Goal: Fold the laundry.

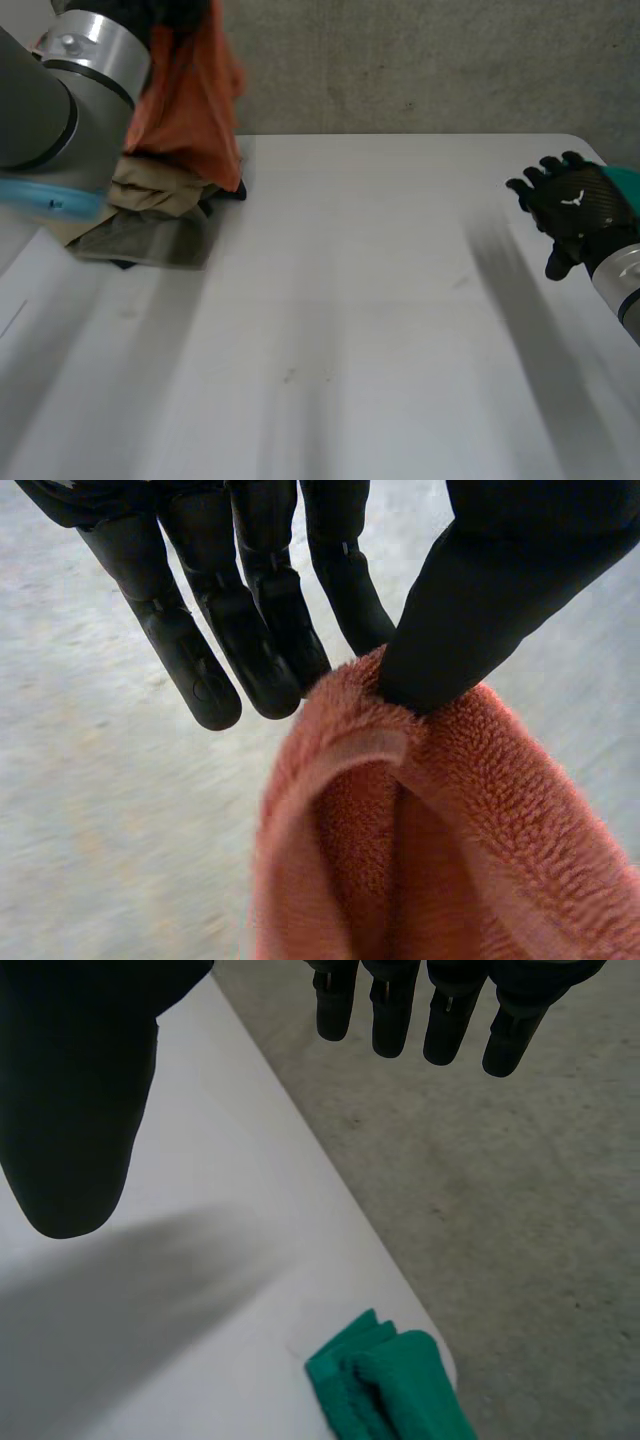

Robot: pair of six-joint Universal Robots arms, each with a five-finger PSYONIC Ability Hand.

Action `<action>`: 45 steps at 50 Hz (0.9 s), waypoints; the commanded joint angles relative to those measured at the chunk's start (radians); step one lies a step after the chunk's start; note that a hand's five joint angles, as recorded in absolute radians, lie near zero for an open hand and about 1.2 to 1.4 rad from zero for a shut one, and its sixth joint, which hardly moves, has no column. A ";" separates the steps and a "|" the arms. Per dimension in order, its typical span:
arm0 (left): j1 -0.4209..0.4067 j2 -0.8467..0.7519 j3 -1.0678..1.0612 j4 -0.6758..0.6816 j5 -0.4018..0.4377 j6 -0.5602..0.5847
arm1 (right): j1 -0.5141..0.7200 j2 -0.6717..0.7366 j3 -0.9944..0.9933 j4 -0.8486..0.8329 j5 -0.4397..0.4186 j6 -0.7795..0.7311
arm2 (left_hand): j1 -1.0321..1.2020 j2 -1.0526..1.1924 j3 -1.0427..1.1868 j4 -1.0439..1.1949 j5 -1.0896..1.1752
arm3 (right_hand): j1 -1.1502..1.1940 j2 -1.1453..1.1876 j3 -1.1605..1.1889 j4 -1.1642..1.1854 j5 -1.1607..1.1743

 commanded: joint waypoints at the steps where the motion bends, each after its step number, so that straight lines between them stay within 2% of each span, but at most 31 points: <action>1: -0.221 -0.035 -0.109 -0.111 -0.002 -0.025 | -0.010 -0.038 -0.005 0.001 0.025 0.123 | 0.257 0.201 0.206 0.198 0.249 | -0.049 -0.036 -0.034 -0.034 -0.047; 3: -0.302 -0.113 -0.119 -0.152 -0.005 -0.028 | -0.010 -0.041 -0.005 0.004 0.025 0.167 | 0.257 0.201 0.206 0.198 0.249 | -0.049 -0.036 -0.034 -0.034 -0.047; 5: -0.343 -0.157 -0.121 -0.171 -0.007 -0.030 | -0.010 -0.041 -0.003 0.004 0.025 0.188 | 0.257 0.201 0.206 0.198 0.249 | -0.049 -0.036 -0.034 -0.034 -0.047; 10: -0.377 -0.292 -0.113 -0.222 0.001 -0.060 | -0.011 -0.030 0.007 0.009 0.024 0.211 | 0.257 0.201 0.206 0.198 0.249 | -0.049 -0.036 -0.034 -0.034 -0.047; 11: -0.382 -0.321 -0.118 -0.231 0.010 -0.072 | -0.010 -0.029 0.009 0.009 0.024 0.211 | -0.202 -0.258 -0.253 -0.260 -0.209 | -0.049 -0.036 -0.034 -0.034 -0.047; 12: -0.384 -0.329 -0.121 -0.231 0.010 -0.072 | -0.010 -0.027 0.010 0.009 0.024 0.211 | -0.570 -0.626 -0.621 -0.628 -0.577 | -0.049 -0.036 -0.034 -0.034 -0.047; 13: -0.385 -0.332 -0.124 -0.231 0.006 -0.074 | -0.008 -0.022 0.013 0.010 0.024 0.211 | -0.827 -0.882 -0.877 -0.885 -0.834 | -0.049 -0.036 -0.034 -0.034 -0.047; 14: -0.385 -0.332 -0.130 -0.232 0.003 -0.072 | -0.007 -0.018 0.015 0.010 0.024 0.210 | -0.916 -0.972 -0.967 -0.975 -0.924 | -0.049 -0.036 -0.034 -0.034 -0.047; 16: -0.385 -0.313 -0.135 -0.225 0.003 -0.072 | -0.004 -0.006 0.015 0.010 0.024 0.207 | -0.929 -0.985 -0.980 -0.987 -0.936 | -0.049 -0.036 -0.034 -0.034 -0.047; 18: -0.373 -0.273 -0.136 -0.223 0.001 -0.072 | -0.001 0.014 0.012 0.010 0.024 0.203 | -0.935 -0.991 -0.985 -0.993 -0.942 | -0.049 -0.036 -0.034 -0.034 -0.047; 21: -0.313 -0.188 -0.145 -0.205 -0.005 -0.069 | 0.001 0.025 0.003 0.012 0.025 0.206 | -0.926 -0.982 -0.977 -0.984 -0.933 | -0.049 -0.036 -0.034 -0.034 -0.047; 27: -0.120 -0.078 -0.162 -0.199 0.001 -0.045 | 0.004 0.028 -0.003 0.026 0.024 0.205 | -0.906 -0.961 -0.956 -0.964 -0.913 | -0.049 -0.036 -0.034 -0.034 -0.047; 29: -0.082 -0.072 -0.162 -0.200 0.003 -0.007 | 0.006 0.028 -0.005 0.041 0.024 0.205 | -0.903 -0.958 -0.953 -0.961 -0.910 | -0.049 -0.036 -0.034 -0.034 -0.047; 33: -0.005 -0.093 -0.170 -0.199 0.004 0.169 | 0.038 0.030 -0.005 0.065 0.024 0.203 | -0.903 -0.958 -0.953 -0.961 -0.910 | -0.049 -0.036 -0.034 -0.034 -0.047; 34: 0.017 -0.130 -0.164 -0.197 0.006 0.266 | 0.048 0.031 -0.003 0.067 0.024 0.203 | -0.903 -0.958 -0.953 -0.961 -0.910 | -0.049 -0.036 -0.034 -0.034 -0.047; 37: 0.041 -0.183 -0.155 -0.189 0.009 0.395 | 0.091 0.047 0.001 0.069 0.024 0.202 | -0.903 -0.958 -0.953 -0.961 -0.910 | -0.049 -0.036 -0.034 -0.034 -0.047; 38: 0.067 -0.228 -0.141 -0.191 0.012 0.480 | 0.102 0.053 0.003 0.069 0.024 0.202 | -0.905 -0.961 -0.956 -0.964 -0.913 | -0.049 -0.036 -0.034 -0.034 -0.047; 42: 0.113 -0.370 -0.065 -0.188 0.021 0.649 | 0.128 0.071 0.013 0.069 0.025 0.202 | -0.900 -0.955 -0.950 -0.958 -0.907 | -0.049 -0.036 -0.034 -0.034 -0.047; 45: 0.121 -0.458 -0.008 -0.189 0.041 0.699 | 0.130 0.076 0.024 0.070 0.027 0.203 | -0.885 -0.941 -0.936 -0.943 -0.892 | -0.049 -0.036 -0.034 -0.034 -0.047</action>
